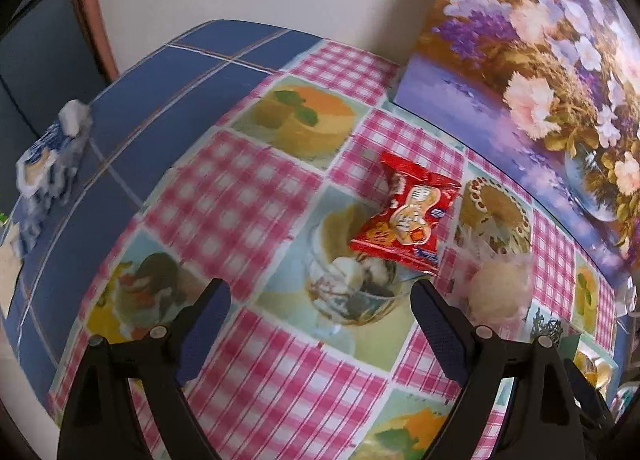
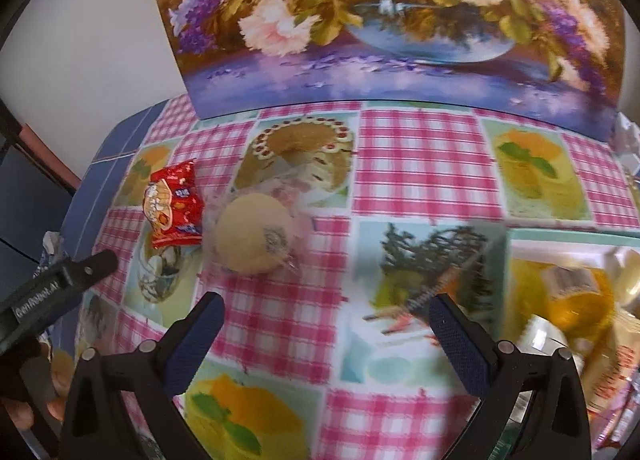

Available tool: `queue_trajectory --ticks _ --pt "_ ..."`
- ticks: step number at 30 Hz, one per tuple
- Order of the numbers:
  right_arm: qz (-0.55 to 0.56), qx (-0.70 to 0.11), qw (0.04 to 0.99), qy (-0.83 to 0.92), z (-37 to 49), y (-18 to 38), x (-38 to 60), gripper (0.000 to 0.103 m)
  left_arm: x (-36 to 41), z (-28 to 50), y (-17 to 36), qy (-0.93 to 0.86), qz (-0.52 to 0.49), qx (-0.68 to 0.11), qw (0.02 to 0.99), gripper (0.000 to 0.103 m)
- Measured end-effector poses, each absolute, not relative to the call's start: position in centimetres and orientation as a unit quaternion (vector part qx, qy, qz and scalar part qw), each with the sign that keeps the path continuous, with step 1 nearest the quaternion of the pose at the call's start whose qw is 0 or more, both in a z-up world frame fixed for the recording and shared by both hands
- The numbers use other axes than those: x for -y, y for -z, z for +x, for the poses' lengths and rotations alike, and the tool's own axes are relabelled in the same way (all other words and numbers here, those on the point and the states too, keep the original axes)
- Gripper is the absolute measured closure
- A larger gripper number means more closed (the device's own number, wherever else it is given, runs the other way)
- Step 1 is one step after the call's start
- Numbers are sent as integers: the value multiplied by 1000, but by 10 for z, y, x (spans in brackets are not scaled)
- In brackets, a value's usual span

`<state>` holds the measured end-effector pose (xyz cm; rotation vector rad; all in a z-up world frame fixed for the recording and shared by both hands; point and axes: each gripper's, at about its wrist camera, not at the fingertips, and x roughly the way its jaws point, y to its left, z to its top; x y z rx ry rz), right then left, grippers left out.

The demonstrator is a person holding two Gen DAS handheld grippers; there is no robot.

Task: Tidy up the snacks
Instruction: 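Grasp the red peanut-print bag with the left tool while the right tool grasps the bagged bun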

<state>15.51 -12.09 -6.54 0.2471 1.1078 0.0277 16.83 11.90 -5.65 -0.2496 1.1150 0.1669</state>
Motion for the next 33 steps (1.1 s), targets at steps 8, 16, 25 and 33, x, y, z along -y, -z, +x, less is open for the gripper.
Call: queue_trajectory --ticks 8,16,25,33 --pt "114 -521 845 -39 187 81 100 0 -106 205 64 -42 -100 -524 845 11" --pt "138 -523 839 -52 214 98 93 0 -100 234 79 -20 -94 -531 842 11" --pt "142 -515 844 -51 219 101 88 8 -90 243 93 -1 -98 -537 838 25" --pt "146 -507 848 -47 216 100 92 25 -88 241 97 4 -110 -537 836 43"
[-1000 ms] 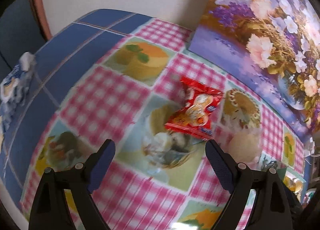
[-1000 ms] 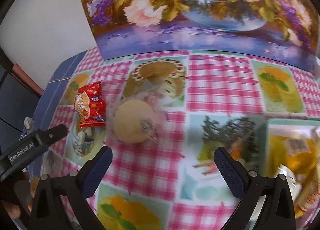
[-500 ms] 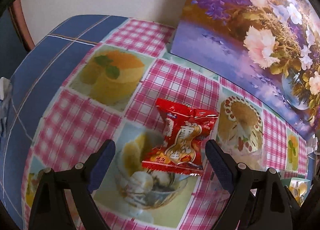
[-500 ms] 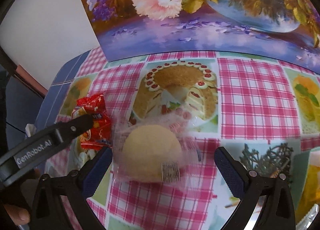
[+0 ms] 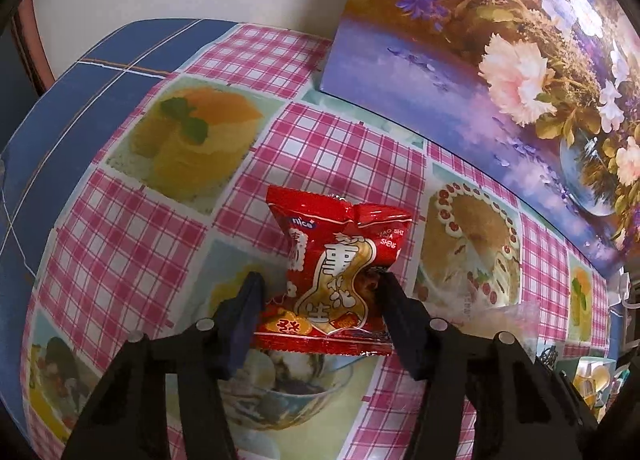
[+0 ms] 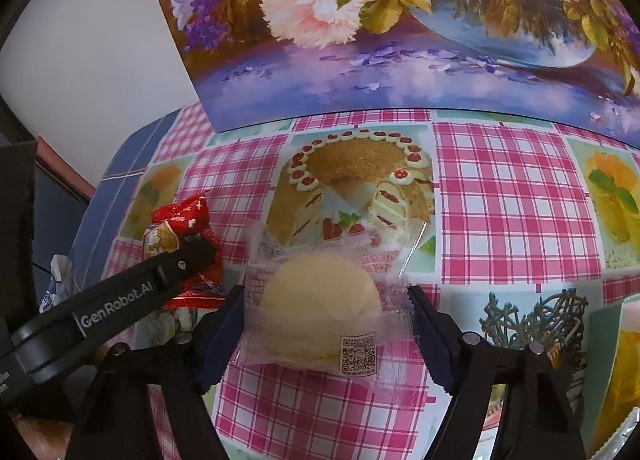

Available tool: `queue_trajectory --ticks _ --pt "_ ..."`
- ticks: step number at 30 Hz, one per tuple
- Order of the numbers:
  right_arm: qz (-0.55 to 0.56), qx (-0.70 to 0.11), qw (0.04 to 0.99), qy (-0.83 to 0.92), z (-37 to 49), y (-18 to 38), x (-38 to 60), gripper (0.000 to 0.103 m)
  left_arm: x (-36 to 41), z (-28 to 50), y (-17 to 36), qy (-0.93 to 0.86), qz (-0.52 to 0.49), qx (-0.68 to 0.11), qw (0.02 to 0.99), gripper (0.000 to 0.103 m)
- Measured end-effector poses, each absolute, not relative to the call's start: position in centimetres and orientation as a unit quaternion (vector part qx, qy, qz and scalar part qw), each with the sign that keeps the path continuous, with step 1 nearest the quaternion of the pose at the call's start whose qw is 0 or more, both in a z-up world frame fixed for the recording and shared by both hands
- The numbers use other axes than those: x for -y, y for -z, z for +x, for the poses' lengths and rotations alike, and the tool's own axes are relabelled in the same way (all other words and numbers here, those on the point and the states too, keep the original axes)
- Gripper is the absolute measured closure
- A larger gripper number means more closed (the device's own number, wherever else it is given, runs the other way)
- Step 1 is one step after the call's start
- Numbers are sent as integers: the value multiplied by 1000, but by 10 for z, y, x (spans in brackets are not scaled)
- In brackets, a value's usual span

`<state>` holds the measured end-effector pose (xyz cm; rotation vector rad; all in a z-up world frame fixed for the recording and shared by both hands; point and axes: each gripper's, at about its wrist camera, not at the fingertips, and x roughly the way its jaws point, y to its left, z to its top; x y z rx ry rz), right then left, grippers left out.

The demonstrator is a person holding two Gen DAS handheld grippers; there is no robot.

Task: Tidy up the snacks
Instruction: 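Grasp the red peanut-print bag with the left tool while the right tool grasps the bagged bun, then carry the red bag and bagged bun over the white tray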

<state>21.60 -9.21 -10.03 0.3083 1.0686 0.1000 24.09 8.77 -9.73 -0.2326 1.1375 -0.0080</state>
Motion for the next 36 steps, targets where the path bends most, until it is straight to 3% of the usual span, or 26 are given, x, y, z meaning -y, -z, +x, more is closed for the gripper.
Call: queue_trajectory --ticks 6,15,36 --pt "148 -502 852 -36 209 98 98 34 -91 234 97 -6 -120 -538 834 45" --pt "157 -507 847 -26 195 94 106 40 -99 206 95 -31 -161 -542 824 45" --pt "214 -492 844 12 125 37 147 41 -57 138 33 -21 -150 -522 840 45"
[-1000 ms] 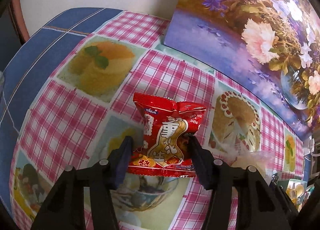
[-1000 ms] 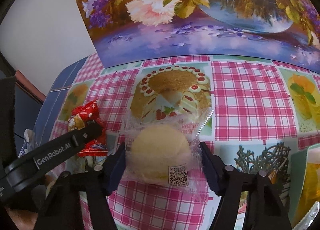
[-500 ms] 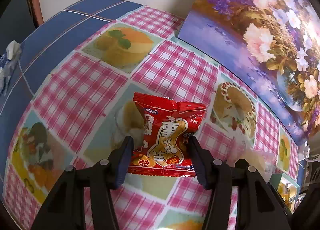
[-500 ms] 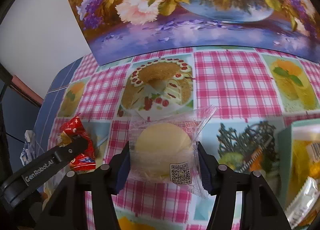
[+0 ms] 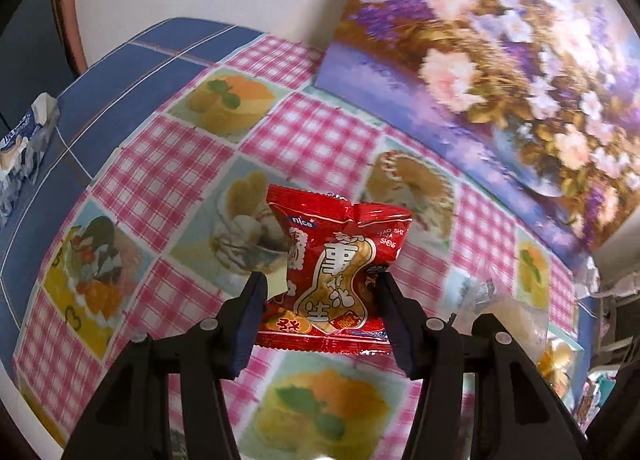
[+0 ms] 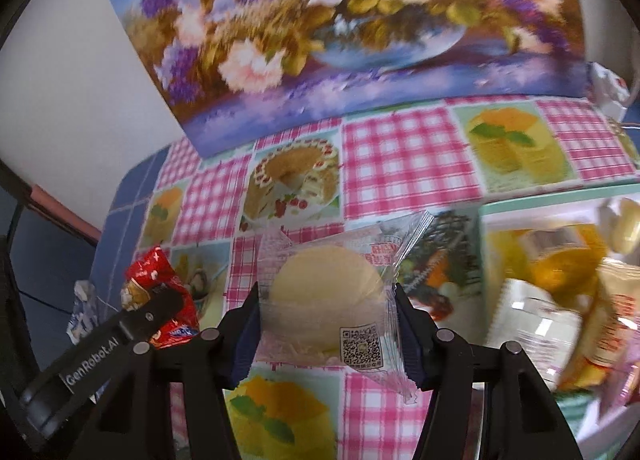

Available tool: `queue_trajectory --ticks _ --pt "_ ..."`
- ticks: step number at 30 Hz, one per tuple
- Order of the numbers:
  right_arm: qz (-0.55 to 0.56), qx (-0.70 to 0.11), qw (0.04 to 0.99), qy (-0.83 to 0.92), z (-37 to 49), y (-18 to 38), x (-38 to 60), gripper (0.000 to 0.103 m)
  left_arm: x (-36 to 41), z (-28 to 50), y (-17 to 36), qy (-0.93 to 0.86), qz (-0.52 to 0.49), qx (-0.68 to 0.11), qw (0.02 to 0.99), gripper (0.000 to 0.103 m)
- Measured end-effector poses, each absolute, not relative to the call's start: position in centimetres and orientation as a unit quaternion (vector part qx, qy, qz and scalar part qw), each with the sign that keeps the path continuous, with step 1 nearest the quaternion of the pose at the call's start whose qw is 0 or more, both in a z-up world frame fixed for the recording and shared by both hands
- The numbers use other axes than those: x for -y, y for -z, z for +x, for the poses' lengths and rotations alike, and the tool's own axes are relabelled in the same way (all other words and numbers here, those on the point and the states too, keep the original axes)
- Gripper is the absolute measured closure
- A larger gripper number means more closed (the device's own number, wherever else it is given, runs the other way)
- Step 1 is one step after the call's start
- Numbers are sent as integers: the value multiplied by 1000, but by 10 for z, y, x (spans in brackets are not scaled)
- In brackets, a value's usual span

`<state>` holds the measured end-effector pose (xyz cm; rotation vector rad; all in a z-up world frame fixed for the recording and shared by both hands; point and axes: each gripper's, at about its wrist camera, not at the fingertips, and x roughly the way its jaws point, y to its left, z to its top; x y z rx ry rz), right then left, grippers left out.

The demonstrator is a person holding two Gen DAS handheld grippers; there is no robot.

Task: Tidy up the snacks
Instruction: 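Carry the red bag and bagged bun over the white tray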

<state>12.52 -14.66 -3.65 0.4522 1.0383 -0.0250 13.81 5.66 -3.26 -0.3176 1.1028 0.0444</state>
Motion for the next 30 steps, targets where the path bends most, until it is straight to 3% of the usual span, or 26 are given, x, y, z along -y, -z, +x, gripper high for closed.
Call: queue_trajectory --ticks 11,30 --pt "242 -459 854 42 76 -1 185 41 -27 97 -10 -2 -137 -490 861 45" --pt "272 -436 851 105 3 -18 247 41 31 52 -36 37 -103 -472 875 45"
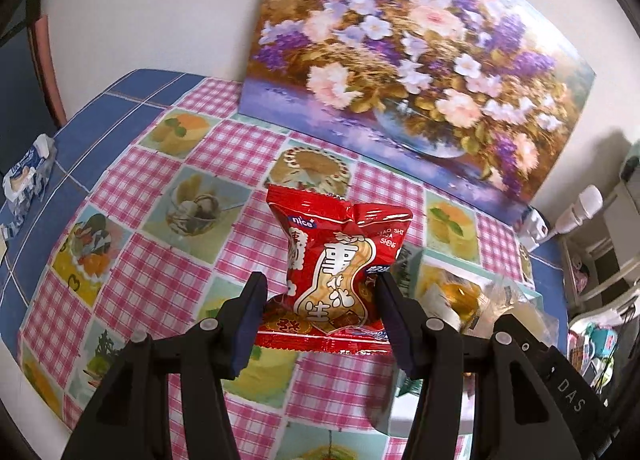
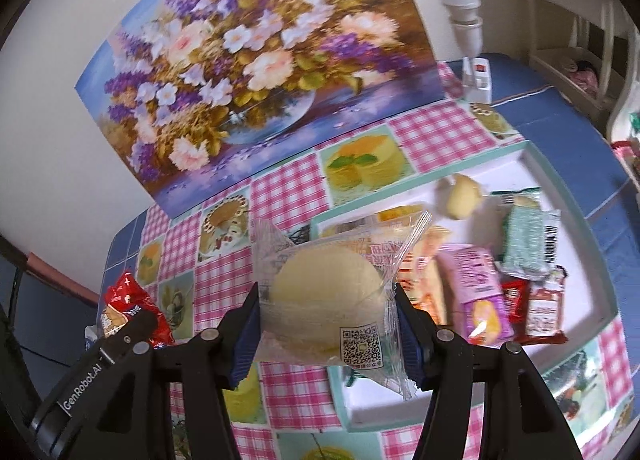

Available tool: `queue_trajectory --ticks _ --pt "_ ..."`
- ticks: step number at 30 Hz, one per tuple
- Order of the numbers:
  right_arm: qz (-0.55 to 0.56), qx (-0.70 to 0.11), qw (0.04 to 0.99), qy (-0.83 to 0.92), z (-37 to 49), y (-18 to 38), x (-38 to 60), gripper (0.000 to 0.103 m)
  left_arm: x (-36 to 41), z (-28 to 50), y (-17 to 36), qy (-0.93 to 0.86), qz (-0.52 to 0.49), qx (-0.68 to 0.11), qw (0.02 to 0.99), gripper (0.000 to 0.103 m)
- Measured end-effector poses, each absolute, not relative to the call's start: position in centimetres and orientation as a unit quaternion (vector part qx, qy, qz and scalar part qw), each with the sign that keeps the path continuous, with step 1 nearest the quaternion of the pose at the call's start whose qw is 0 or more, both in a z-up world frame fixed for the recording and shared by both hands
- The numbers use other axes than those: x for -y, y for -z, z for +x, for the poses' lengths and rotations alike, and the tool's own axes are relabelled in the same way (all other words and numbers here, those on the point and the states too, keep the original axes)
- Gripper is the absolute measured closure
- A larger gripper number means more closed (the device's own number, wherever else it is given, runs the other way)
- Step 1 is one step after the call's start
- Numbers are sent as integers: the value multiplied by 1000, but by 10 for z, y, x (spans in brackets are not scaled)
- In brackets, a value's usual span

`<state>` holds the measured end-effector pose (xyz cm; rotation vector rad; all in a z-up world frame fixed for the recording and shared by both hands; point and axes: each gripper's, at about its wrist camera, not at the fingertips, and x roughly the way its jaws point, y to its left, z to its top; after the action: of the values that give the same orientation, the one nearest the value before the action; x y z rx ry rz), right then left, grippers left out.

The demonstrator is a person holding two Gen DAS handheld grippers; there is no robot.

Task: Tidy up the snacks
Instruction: 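Carry the red bag and bagged bun over the white tray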

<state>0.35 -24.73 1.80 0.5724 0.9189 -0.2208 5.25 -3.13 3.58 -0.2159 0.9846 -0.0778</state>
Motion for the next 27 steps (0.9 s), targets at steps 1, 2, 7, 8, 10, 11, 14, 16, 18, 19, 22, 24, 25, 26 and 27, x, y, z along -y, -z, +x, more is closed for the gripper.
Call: queue_trajectory --ticks 1,2,7,8,10,11,14,16,18,19,22,24,25,26,27 --pt "272 -437 850 110 0 -18 251 41 36 51 -36 40 -98 -471 875 45" --pt "273 -438 849 114 -2 -18 254 41 41 50 -36 44 -92 -472 876 45" --pt "291 -439 840 132 -14 -15 277 41 59 45 -36 55 -70 -472 877 45" --pt "294 -439 838 135 -16 -14 281 41 62 44 -36 56 -66 -472 877 45" --pt "301 -438 835 143 -21 -12 291 41 67 42 -36 59 -57 -471 878 45" --pt "306 -437 832 148 -24 -11 298 41 68 41 -36 60 -54 -470 879 45" --pt "316 -434 827 166 -33 -10 315 41 74 37 -38 63 -45 -468 880 45" --pt "321 -431 824 179 -39 -9 326 41 82 34 -39 70 -37 -467 881 45" --pt "327 -427 821 191 -45 -8 337 41 90 31 -39 78 -31 -467 880 45" --pt "330 -427 819 194 -47 -8 341 41 95 30 -38 83 -27 -468 879 45" --pt "342 -422 813 208 -56 -5 356 40 112 25 -36 100 -11 -470 877 45" --pt "348 -421 810 215 -60 -3 363 40 124 20 -34 113 -1 -473 874 45" --pt "351 -421 807 220 -63 -2 368 40 132 17 -32 121 5 -475 872 45" --pt "353 -421 805 223 -65 -1 371 40 137 15 -31 126 10 -476 870 45" --pt "354 -422 803 227 -66 0 374 40 143 13 -30 132 15 -477 869 45"
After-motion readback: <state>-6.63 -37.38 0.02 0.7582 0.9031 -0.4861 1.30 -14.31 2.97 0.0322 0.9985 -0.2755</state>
